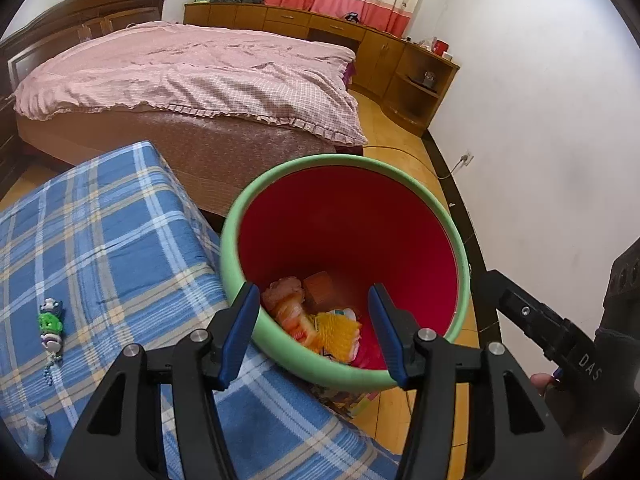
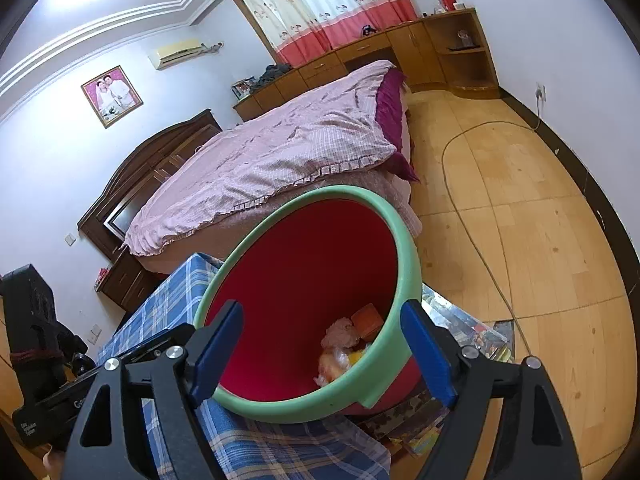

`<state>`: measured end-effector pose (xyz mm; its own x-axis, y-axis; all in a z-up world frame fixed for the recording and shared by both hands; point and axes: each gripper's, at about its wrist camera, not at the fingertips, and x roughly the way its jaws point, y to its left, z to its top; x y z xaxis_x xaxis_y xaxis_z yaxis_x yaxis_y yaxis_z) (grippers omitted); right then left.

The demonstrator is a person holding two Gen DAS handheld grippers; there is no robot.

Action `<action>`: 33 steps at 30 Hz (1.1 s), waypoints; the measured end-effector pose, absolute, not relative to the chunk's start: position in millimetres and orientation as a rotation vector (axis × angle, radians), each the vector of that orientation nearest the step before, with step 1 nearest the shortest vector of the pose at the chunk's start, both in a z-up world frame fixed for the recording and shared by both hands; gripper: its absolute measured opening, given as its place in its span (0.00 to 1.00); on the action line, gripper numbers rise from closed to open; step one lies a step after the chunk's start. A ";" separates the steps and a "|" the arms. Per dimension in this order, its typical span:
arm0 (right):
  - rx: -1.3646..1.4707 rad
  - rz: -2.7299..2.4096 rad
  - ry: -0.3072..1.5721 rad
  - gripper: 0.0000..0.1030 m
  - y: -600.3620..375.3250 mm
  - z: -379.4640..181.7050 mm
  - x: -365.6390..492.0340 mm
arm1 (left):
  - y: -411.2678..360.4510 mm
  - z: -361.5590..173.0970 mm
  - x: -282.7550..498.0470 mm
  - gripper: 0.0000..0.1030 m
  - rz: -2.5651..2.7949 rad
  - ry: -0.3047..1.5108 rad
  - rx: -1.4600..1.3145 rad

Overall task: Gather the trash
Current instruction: 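Open both tools to drop the packet and foam net into the bucket, then move both open tools back toward the blue tube and green keychain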

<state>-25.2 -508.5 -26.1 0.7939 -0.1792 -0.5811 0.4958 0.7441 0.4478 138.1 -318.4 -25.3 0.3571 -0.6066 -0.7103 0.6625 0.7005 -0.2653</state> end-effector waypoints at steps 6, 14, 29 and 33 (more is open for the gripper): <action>0.616 -0.364 0.542 0.83 -499.2 -22.3 -22.4 | -298.5 -19.9 139.4 0.55 -0.779 0.872 0.046; 0.602 -0.324 0.549 0.83 -477.5 -16.9 -19.3 | -260.8 -16.4 139.7 0.55 -0.691 0.862 0.014; 0.545 -0.205 0.587 0.85 -414.8 -10.2 -3.0 | -168.8 -8.4 137.7 0.55 -0.518 0.819 -0.050; 0.536 -0.179 0.604 0.85 -399.2 -10.8 0.9 | -143.5 -12.7 138.7 0.55 -0.464 0.822 -0.062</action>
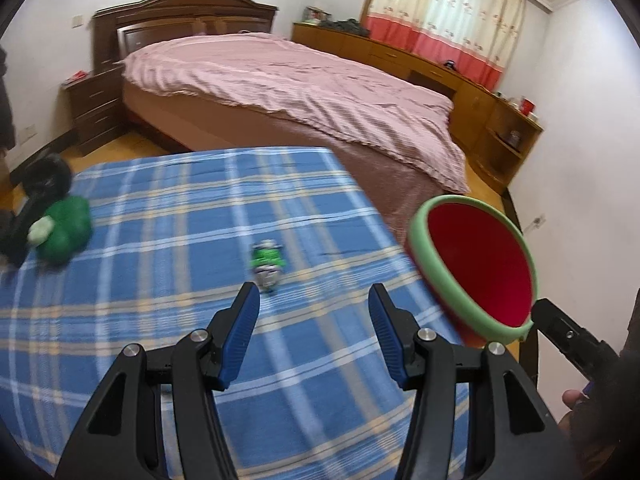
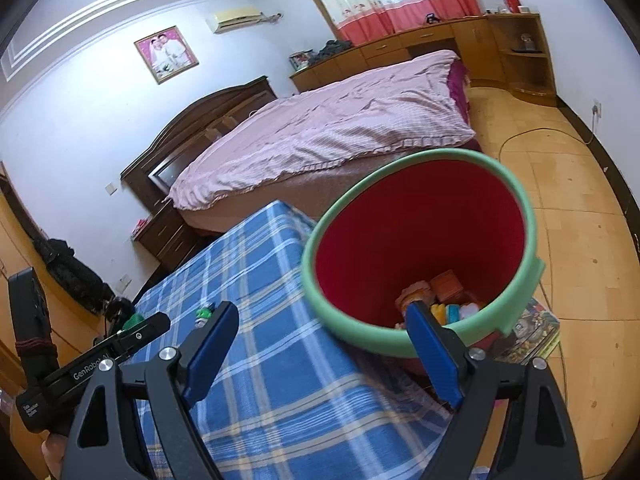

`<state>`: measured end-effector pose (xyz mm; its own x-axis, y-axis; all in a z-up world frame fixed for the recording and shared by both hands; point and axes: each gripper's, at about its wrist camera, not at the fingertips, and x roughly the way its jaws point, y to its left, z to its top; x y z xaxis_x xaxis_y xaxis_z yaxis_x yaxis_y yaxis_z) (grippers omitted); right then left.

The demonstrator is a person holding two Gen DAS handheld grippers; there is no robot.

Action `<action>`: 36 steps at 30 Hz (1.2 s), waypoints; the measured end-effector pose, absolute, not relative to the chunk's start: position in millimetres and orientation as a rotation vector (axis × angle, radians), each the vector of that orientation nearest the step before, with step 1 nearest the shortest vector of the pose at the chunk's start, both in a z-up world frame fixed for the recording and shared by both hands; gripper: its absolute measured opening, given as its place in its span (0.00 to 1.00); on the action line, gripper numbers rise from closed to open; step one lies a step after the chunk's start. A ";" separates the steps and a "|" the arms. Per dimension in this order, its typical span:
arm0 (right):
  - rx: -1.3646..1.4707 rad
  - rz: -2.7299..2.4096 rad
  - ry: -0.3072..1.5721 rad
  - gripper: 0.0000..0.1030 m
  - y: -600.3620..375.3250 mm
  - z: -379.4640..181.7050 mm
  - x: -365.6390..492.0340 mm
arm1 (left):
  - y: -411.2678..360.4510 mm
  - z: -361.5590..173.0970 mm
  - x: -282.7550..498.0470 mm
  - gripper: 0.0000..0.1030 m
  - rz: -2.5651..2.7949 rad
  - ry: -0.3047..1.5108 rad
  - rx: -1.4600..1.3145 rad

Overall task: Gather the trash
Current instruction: 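Move both open tools back toward the blue tube and green keychain, then grasp the light-blue bent tube with the left tool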

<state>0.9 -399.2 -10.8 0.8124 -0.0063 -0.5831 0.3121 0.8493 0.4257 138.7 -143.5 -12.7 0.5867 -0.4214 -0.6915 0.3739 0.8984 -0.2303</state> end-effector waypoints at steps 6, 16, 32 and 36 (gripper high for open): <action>0.511 -0.137 0.628 0.85 -377.5 -12.4 6.4 | -111.3 -20.4 136.8 0.55 -0.397 0.834 -0.075; 0.462 -0.096 0.666 0.85 -353.1 -14.0 24.4 | -91.7 -39.8 139.4 0.55 -0.348 0.893 -0.006; 0.428 -0.048 0.728 0.85 -331.2 -19.9 51.9 | -85.4 -77.4 150.0 0.55 -0.310 0.982 0.076; 0.415 -0.038 0.742 0.85 -326.0 -18.5 58.6 | -86.7 -81.7 153.5 0.51 -0.305 0.986 0.081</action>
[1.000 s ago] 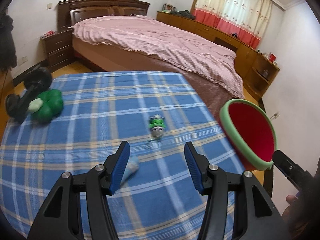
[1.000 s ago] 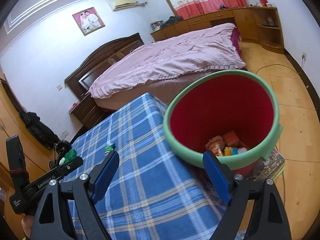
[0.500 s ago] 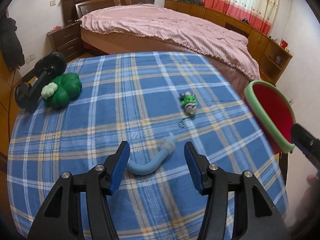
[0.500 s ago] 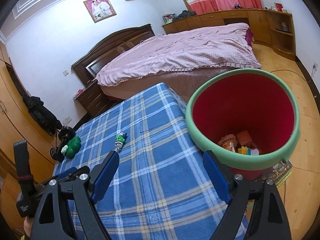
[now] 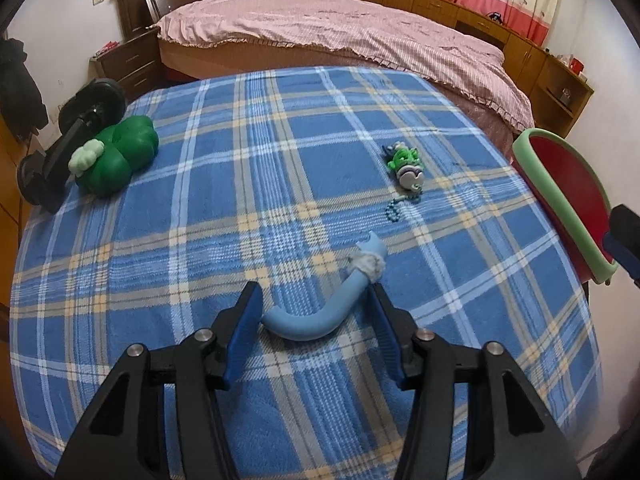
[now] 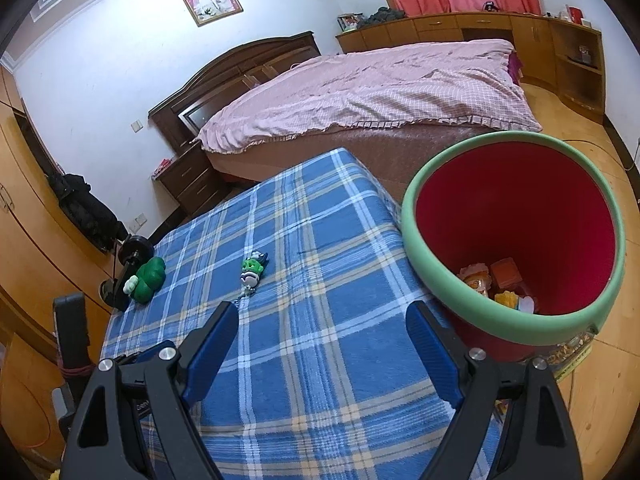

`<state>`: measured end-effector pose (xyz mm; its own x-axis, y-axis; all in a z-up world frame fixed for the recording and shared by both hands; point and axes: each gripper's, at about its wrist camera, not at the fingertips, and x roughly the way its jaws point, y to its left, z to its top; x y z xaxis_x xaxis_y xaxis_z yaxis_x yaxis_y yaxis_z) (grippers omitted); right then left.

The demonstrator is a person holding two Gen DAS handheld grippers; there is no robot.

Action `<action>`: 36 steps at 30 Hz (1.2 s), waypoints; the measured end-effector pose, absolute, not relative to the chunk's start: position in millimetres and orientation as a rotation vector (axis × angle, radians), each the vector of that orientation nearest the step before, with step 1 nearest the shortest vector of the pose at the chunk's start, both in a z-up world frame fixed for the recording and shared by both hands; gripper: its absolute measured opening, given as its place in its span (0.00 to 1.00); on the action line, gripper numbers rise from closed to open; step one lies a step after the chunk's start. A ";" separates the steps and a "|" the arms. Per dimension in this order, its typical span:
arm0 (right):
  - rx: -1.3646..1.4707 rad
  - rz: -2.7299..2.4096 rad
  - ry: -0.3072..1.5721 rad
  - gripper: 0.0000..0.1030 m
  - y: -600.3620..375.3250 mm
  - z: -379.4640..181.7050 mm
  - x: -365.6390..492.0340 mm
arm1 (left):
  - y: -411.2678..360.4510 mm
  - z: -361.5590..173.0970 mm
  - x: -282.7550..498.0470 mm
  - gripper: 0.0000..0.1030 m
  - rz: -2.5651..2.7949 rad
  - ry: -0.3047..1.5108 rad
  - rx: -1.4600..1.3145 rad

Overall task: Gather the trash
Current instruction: 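Grasp the light-blue bent tube with the left tool, then grasp the green keychain figure with the right tool while the left tool holds the tube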

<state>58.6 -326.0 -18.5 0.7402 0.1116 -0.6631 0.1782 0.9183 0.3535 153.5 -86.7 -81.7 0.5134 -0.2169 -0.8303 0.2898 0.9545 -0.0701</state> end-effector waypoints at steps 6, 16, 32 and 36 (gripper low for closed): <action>0.388 -0.021 0.748 0.85 -317.2 -10.8 67.3 | -85.2 -81.8 159.6 0.45 -0.320 0.975 0.067; 0.344 -0.001 0.777 0.85 -297.7 -11.1 95.8 | -54.7 -72.8 179.8 0.44 -0.270 0.944 -0.081; 0.236 0.019 0.871 0.73 -253.7 -56.3 160.9 | 3.4 -74.6 192.1 0.44 -0.126 0.873 -0.287; 0.228 0.010 0.904 0.68 -251.0 -69.6 174.9 | 9.0 -77.6 191.2 0.44 -0.123 0.875 -0.314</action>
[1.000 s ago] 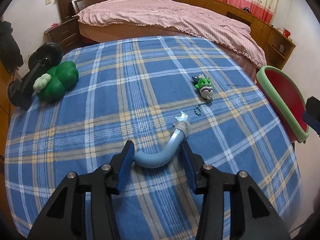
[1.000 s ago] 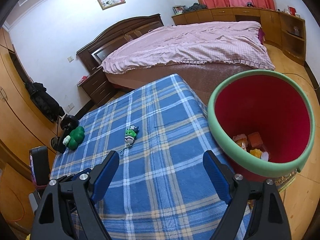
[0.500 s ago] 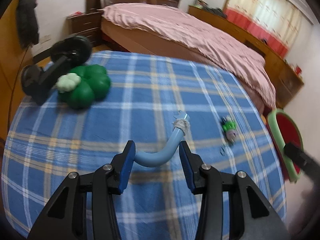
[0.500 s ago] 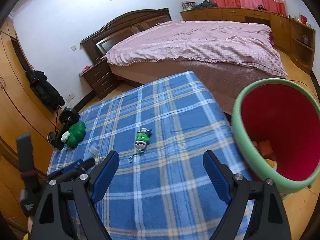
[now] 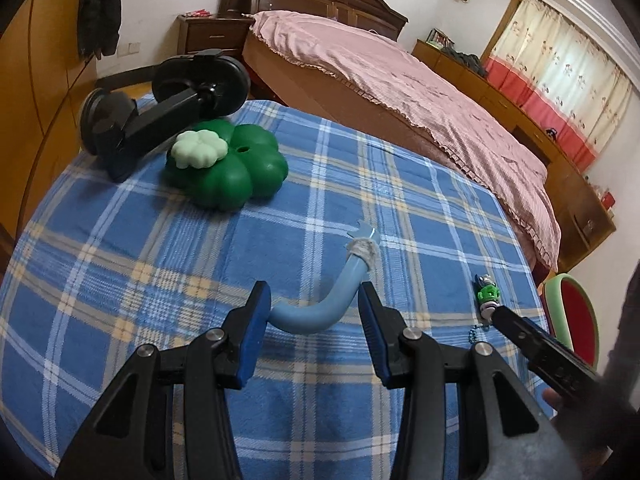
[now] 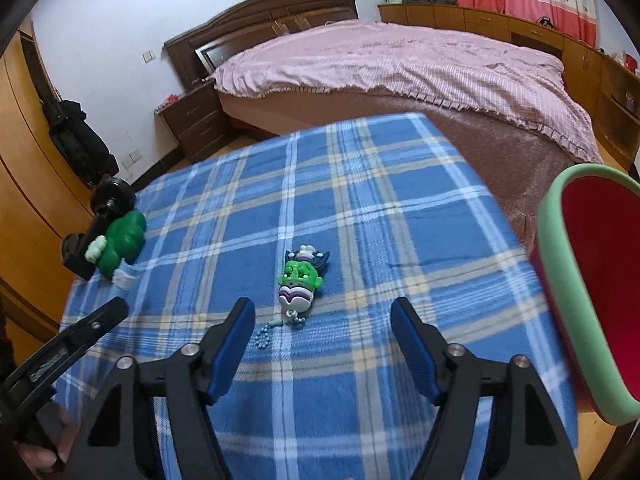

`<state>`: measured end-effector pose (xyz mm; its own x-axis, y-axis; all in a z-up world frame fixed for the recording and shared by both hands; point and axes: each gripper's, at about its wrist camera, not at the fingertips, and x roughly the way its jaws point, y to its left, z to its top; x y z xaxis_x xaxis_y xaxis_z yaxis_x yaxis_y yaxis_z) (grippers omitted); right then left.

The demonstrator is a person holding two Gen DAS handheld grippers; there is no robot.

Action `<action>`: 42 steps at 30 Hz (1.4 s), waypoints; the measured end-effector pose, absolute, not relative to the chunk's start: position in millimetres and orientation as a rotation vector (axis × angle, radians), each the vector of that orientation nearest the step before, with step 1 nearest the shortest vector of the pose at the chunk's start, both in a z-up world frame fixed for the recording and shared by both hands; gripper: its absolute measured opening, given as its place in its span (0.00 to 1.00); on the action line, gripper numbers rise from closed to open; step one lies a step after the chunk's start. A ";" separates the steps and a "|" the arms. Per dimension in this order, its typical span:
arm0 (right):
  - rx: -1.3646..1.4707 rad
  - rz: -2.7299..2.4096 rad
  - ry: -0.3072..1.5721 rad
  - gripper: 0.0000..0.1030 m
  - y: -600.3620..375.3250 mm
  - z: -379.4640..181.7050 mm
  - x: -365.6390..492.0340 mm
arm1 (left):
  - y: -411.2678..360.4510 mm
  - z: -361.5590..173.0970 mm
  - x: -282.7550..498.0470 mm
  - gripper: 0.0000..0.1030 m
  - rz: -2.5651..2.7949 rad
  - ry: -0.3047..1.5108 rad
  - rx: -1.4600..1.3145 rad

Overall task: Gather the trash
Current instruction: 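Grasp the green keychain figure with the right tool while the left tool holds the tube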

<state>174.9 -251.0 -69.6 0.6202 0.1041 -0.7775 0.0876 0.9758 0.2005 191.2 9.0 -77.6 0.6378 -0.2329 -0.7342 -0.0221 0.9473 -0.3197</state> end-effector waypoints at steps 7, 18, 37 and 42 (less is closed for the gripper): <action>0.191 -0.017 0.894 0.57 -245.7 -72.4 182.2 | 9.3 -81.2 190.8 0.44 -0.135 0.884 -0.335; 0.242 0.009 0.900 0.17 -253.1 -73.0 183.3 | 5.6 -73.5 182.8 0.44 -0.155 0.872 -0.338; 0.308 0.015 0.831 0.03 -275.9 -56.2 143.1 | -4.3 -52.4 158.3 0.44 -0.181 0.837 -0.316; 0.317 0.024 0.808 0.02 -280.4 -49.3 131.5 | -7.5 -51.8 157.6 0.44 -0.187 0.839 -0.312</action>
